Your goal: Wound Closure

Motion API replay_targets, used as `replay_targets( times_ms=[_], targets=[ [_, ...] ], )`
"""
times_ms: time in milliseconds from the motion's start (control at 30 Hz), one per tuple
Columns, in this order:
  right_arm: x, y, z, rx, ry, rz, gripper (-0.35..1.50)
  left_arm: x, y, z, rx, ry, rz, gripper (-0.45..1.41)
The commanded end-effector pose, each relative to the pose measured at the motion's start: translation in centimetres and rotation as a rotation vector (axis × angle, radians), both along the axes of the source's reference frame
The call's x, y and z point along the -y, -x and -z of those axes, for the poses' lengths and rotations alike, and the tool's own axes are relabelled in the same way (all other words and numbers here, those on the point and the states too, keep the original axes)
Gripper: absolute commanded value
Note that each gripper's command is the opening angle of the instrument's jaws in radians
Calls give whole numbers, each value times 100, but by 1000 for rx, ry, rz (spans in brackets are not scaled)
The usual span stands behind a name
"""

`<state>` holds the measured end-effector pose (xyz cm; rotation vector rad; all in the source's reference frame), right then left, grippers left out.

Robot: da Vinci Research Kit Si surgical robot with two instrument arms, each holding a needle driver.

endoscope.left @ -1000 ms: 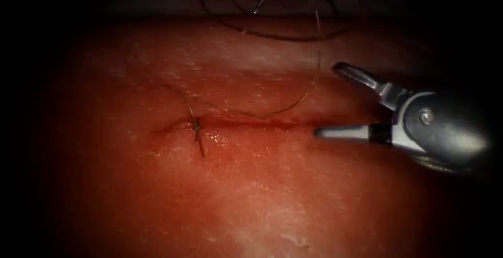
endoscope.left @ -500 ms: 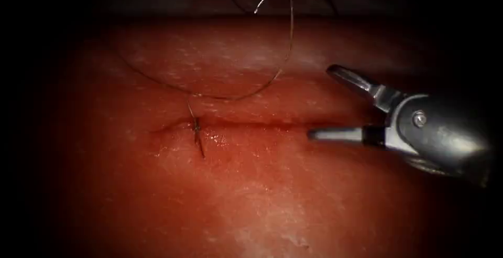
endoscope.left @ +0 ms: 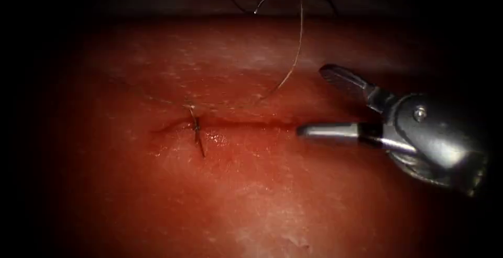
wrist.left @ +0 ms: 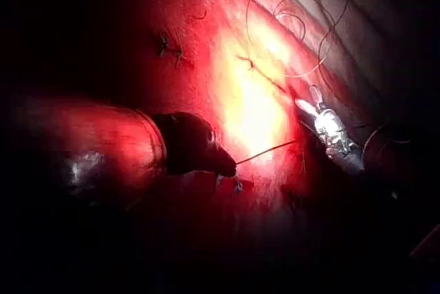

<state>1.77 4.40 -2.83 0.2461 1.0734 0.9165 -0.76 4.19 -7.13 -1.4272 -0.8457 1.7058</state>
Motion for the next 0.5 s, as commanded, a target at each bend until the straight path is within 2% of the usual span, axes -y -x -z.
replay_targets(
  times_ms=[33, 233, 367, 400, 433, 500],
  targets=[
    [1, -9, -3, -27, -43, -9, 126, -3, -18, 28, 2, -2, -5, -35],
    [-5, -16, -5, -153, -195, -122, 125, 5, -26, 17, -3, 8, -5, -35],
    [-5, -14, -6, -151, -214, -161, 125, 9, -23, 3, -45, 25, 41, -35],
    [-5, -12, -6, -151, -215, -160, 125, 7, -20, -3, -64, 35, 59, -7],
    [-4, -10, -6, -151, -214, -161, 125, 5, -17, -10, -79, 27, 76, 10],
    [-4, -6, -5, -149, -214, -162, 125, 1, -8, -30, -99, 27, 103, 33]
  ],
)
